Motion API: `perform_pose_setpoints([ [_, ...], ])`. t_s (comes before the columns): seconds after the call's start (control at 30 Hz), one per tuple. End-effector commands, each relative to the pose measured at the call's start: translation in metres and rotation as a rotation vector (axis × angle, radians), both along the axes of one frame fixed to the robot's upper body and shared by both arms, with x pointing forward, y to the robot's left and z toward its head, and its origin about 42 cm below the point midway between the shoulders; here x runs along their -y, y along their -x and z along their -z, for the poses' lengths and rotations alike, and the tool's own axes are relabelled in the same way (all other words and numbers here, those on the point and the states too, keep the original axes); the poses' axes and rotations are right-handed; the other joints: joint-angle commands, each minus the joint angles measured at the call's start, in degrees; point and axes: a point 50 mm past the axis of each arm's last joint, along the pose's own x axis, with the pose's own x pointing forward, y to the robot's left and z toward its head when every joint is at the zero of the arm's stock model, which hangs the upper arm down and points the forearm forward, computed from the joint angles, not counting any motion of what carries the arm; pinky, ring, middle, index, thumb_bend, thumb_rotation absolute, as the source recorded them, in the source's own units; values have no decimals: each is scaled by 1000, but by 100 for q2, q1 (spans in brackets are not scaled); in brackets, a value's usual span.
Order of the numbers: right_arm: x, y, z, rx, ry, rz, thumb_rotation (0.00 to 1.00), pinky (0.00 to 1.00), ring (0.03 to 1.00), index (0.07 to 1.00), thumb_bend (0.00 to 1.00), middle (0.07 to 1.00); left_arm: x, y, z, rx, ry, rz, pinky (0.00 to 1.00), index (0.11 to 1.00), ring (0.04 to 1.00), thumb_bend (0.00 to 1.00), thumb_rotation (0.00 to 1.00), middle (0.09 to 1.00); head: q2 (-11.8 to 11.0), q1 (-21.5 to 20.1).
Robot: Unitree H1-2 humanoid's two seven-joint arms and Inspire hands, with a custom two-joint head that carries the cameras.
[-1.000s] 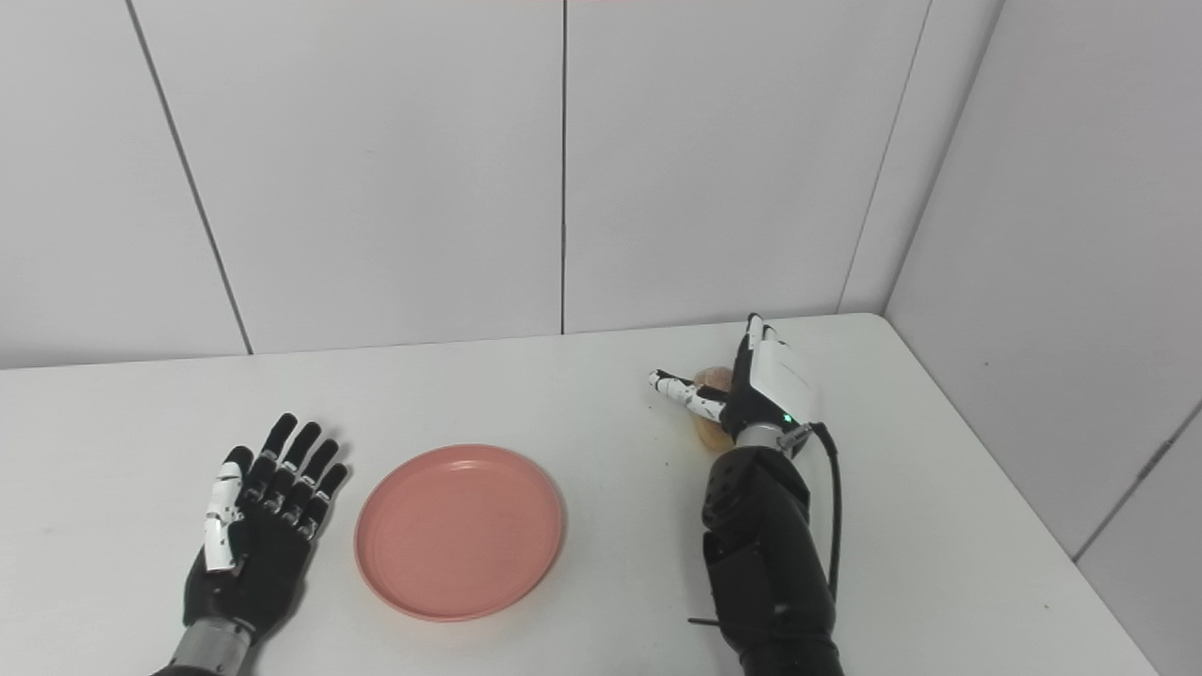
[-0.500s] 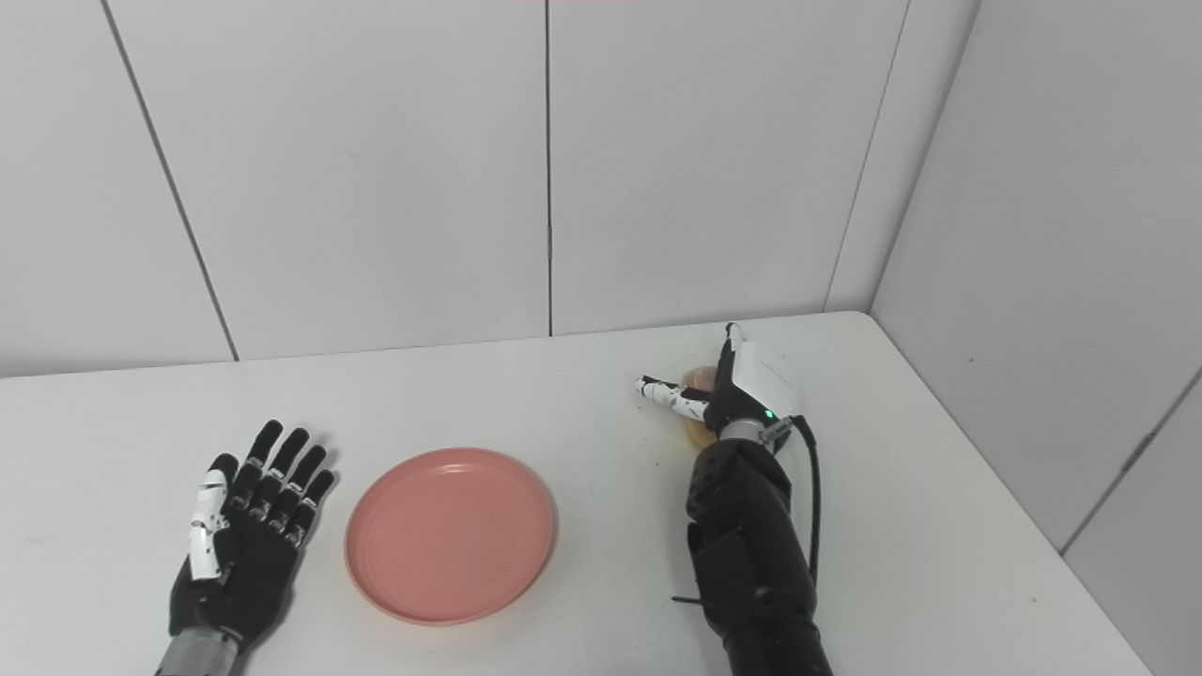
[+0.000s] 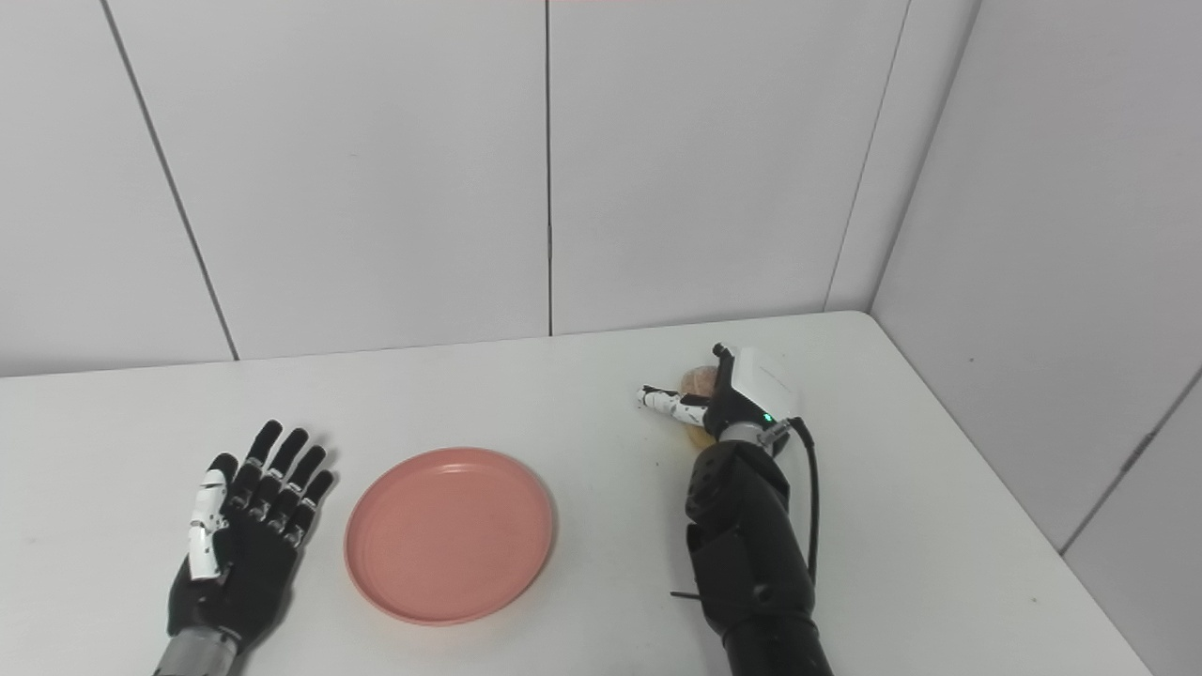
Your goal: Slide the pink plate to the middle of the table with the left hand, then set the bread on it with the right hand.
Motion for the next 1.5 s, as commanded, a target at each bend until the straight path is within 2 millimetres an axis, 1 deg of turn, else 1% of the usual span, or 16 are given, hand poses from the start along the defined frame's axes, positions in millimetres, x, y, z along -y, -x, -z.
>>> perform_pose_setpoints([
  [0.0,5,-12,-33,88,43,20,554,799,830,869,968,858,-6,13,27,-136,-18,-16,1000,974,977,297,1000,978,11,8],
  [0.33,7,-17,-25,58,36,21,525,852,878,895,963,904,-6,13,28,-132,-13,-13,1000,971,972,296,1000,973,23,37],
  [0.5,10,-21,-21,27,66,17,501,799,837,847,951,863,-5,13,28,-132,-12,-14,1000,969,970,297,1000,971,32,54],
  [0.67,10,-24,-19,-6,103,16,387,763,837,854,872,864,-5,13,28,-124,-19,-11,1000,968,971,297,1000,973,36,55],
  [0.73,11,-25,-19,-20,97,8,373,755,839,854,865,865,-5,13,28,-126,-17,-12,1000,967,971,297,1000,973,36,55],
  [0.8,12,-25,-20,-37,90,-5,337,640,791,823,844,831,-5,13,28,-126,-15,-11,1000,967,970,299,1000,972,32,62],
  [0.83,12,-24,-20,-43,92,-10,321,570,727,795,836,785,-4,13,28,-126,-14,-11,1000,966,970,300,1000,971,32,62],
  [0.9,12,-24,-21,-47,104,-19,290,502,646,776,820,727,-4,13,28,-127,-15,-11,1000,965,968,302,1000,970,32,70],
  [1.07,11,-23,-20,-46,123,-27,222,474,596,743,799,674,-4,13,29,-127,-17,-9,1000,967,969,301,1000,973,37,93],
  [1.17,11,-24,-20,-46,122,-29,97,363,462,690,775,562,-4,13,28,-127,-18,-9,1000,969,970,304,1000,975,37,96],
  [1.2,11,-24,-20,-48,123,-29,42,309,395,679,673,512,-4,13,28,-126,-20,-8,1000,970,972,303,1000,976,37,96],
  [1.23,11,-24,-21,-45,119,-28,34,301,385,678,652,506,-4,13,28,-126,-21,-8,1000,971,972,303,1000,977,37,96],
  [1.33,9,-22,-25,-21,109,-35,3,210,281,666,577,475,-3,13,28,-126,-25,-11,1000,968,968,302,1000,972,37,96],
  [1.37,9,-22,-26,-18,107,-37,1,202,271,561,548,473,-3,13,28,-128,-23,-12,1000,965,967,305,1000,970,37,96],
  [1.4,8,-21,-29,-8,108,-41,0,198,269,517,537,473,-3,14,28,-125,-22,-8,1000,967,969,306,1000,972,37,96],
  [1.47,7,-18,-35,11,115,-49,0,197,271,493,531,472,-3,14,28,-121,-21,-3,1000,975,976,305,1000,980,37,96],
])
